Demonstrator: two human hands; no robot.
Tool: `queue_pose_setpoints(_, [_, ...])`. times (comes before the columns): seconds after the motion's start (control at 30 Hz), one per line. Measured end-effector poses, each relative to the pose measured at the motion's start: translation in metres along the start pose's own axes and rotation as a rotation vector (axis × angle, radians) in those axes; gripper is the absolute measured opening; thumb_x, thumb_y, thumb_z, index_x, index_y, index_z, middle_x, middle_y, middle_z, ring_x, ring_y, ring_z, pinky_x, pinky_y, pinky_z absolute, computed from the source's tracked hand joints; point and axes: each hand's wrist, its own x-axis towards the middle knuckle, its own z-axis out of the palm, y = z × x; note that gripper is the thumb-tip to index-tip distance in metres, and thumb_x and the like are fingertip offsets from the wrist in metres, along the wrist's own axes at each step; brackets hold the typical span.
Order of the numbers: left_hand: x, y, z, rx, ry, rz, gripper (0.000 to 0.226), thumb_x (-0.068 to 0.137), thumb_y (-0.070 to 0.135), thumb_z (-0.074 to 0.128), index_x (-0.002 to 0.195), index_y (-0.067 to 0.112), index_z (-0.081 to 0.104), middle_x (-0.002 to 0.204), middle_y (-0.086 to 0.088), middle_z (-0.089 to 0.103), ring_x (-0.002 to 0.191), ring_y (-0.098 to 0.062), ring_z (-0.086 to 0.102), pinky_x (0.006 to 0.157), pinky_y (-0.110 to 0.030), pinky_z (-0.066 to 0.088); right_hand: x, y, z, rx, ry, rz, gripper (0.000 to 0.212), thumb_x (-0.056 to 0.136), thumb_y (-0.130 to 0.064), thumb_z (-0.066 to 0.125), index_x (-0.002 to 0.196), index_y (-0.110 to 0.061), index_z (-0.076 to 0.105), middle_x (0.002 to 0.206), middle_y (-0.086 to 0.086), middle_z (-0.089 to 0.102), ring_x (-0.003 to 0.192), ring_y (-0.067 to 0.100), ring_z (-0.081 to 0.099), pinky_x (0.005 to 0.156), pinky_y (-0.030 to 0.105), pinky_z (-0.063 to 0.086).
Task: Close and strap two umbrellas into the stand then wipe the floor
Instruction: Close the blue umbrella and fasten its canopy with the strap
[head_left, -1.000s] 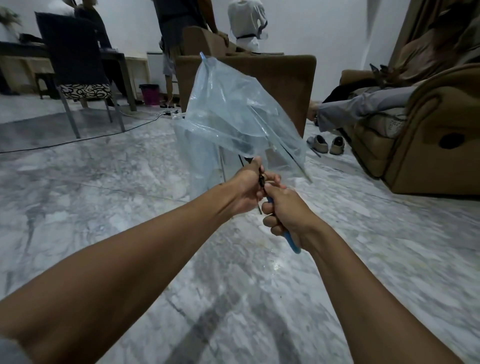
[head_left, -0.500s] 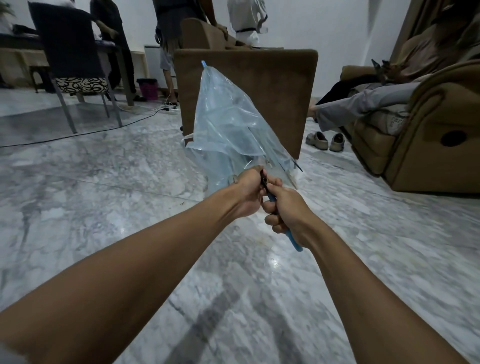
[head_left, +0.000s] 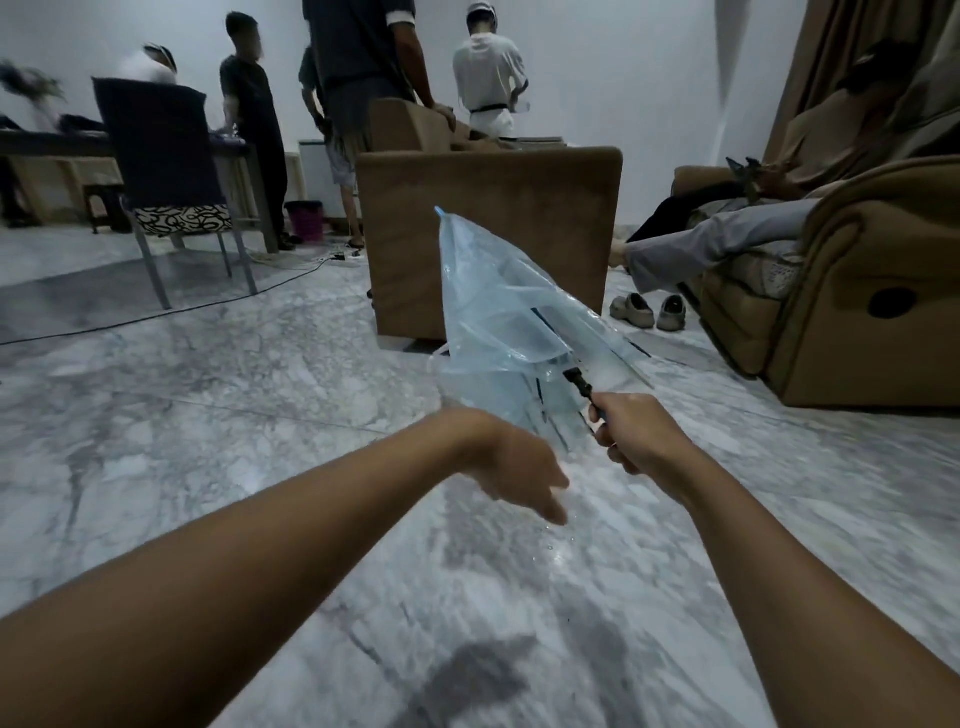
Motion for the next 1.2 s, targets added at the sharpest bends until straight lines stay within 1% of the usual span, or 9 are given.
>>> queue_pose_setpoints(0.1, [-0.041, -0.04, -0.029, 0.138, -0.076, -0.228, 0.038, 0.092, 0.036, 0.063, 0.12, 0.011, 0.065, 0.117, -0.006, 0.07, 0.103, -0.02, 0.067, 0.101, -0.041, 0.05, -0.006, -0.01, -0.019, -0.049, 0.008, -0.015, 0.026, 0.095, -0.021, 0.046, 0.071, -0.013, 0.051, 0.046, -0.003, 0.037, 0.038, 0.014, 0.022, 0.04, 0.02, 0.017])
queue_pose_setpoints(0.17, [-0.061, -0.073, -0.047, 0.27, 0.267, -0.488, 0.04, 0.085, 0.034, 0.071, 0.116, 0.011, 0.063, 0.113, -0.008, 0.065, 0.108, -0.026, 0.062, 0.097, -0.04, 0.051, -0.011, -0.022, -0.034, -0.071, 0.009, -0.038, 0.028, 0.094, -0.023, 0.048, 0.07, -0.011, 0.055, 0.046, -0.002, 0.038, 0.04, 0.014, 0.022, 0.04, 0.02, 0.017])
queue_pose_setpoints(0.3, [-0.065, -0.114, -0.074, 0.358, 0.836, -0.623, 0.13, 0.064, 0.049, 0.084, 0.155, 0.02, -0.004, 0.158, -0.019, 0.004, 0.146, -0.039, 0.011, 0.115, -0.055, 0.023, -0.012, -0.06, -0.063, -0.192, -0.024, -0.118, 0.033, 0.092, -0.027, 0.052, 0.066, -0.01, 0.061, 0.045, 0.0, 0.043, 0.039, 0.016, 0.023, 0.04, 0.019, 0.019])
queue_pose_setpoints(0.4, [-0.063, -0.117, -0.115, 0.485, 0.99, -0.44, 0.139, 0.059, 0.066, 0.078, 0.154, 0.022, -0.013, 0.163, -0.014, -0.007, 0.15, -0.034, -0.004, 0.117, -0.058, 0.003, -0.008, -0.1, -0.087, -0.364, -0.079, -0.184, 0.039, 0.093, -0.034, 0.054, 0.063, -0.011, 0.064, 0.047, 0.001, 0.048, 0.036, 0.015, 0.029, 0.04, 0.018, 0.022])
queue_pose_setpoints(0.63, [-0.113, -0.091, -0.225, 0.412, 0.828, -0.287, 0.114, 0.062, 0.068, 0.07, 0.153, 0.019, 0.021, 0.134, -0.004, 0.053, 0.127, -0.025, 0.05, 0.118, -0.06, 0.007, -0.018, -0.258, -0.153, -0.648, -0.191, -0.218, 0.062, 0.081, -0.066, 0.062, 0.063, -0.007, 0.071, 0.047, 0.0, 0.053, 0.04, 0.011, 0.04, 0.049, 0.026, 0.033])
queue_pose_setpoints(0.77, [-0.175, -0.037, -0.312, 0.298, 0.79, -0.224, 0.069, 0.066, 0.053, 0.073, 0.122, 0.016, 0.058, 0.107, -0.004, 0.06, 0.105, -0.026, 0.056, 0.111, -0.044, 0.028, -0.04, -0.374, -0.223, -0.909, -0.152, -0.248, 0.055, 0.08, -0.07, 0.06, 0.067, -0.019, 0.075, 0.05, -0.01, 0.057, 0.048, 0.011, 0.048, 0.049, 0.026, 0.037])
queue_pose_setpoints(0.97, [-0.273, 0.057, -0.44, -0.023, 0.748, -0.126, 0.069, 0.058, 0.057, 0.078, 0.112, 0.019, 0.063, 0.106, -0.002, 0.058, 0.095, -0.026, 0.058, 0.087, -0.039, 0.046, -0.108, -0.529, -0.327, -1.164, 0.104, -0.297, 0.039, 0.089, -0.065, 0.048, 0.097, -0.036, 0.071, 0.079, -0.009, 0.067, 0.076, 0.015, 0.06, 0.068, 0.031, 0.045])
queue_pose_setpoints(1.07, [-0.313, 0.107, -0.484, -0.177, 0.594, -0.1, 0.056, 0.069, 0.054, 0.075, 0.116, 0.028, 0.06, 0.11, 0.001, 0.068, 0.098, -0.026, 0.065, 0.079, -0.034, 0.05, -0.145, -0.575, -0.372, -1.07, 0.342, -0.333, 0.035, 0.088, -0.056, 0.058, 0.114, -0.036, 0.069, 0.118, -0.004, 0.066, 0.117, 0.021, 0.056, 0.114, 0.05, 0.025])
queue_pose_setpoints(1.2, [-0.34, 0.158, -0.511, -0.288, 0.573, -0.033, 0.053, 0.069, 0.047, 0.076, 0.115, 0.026, 0.06, 0.11, -0.003, 0.07, 0.099, -0.029, 0.066, 0.078, -0.032, 0.051, -0.202, -0.608, -0.391, -0.79, 0.666, -0.309, 0.037, 0.086, -0.035, 0.069, 0.122, -0.024, 0.065, 0.123, 0.005, 0.06, 0.121, 0.026, 0.053, 0.117, 0.055, 0.023])
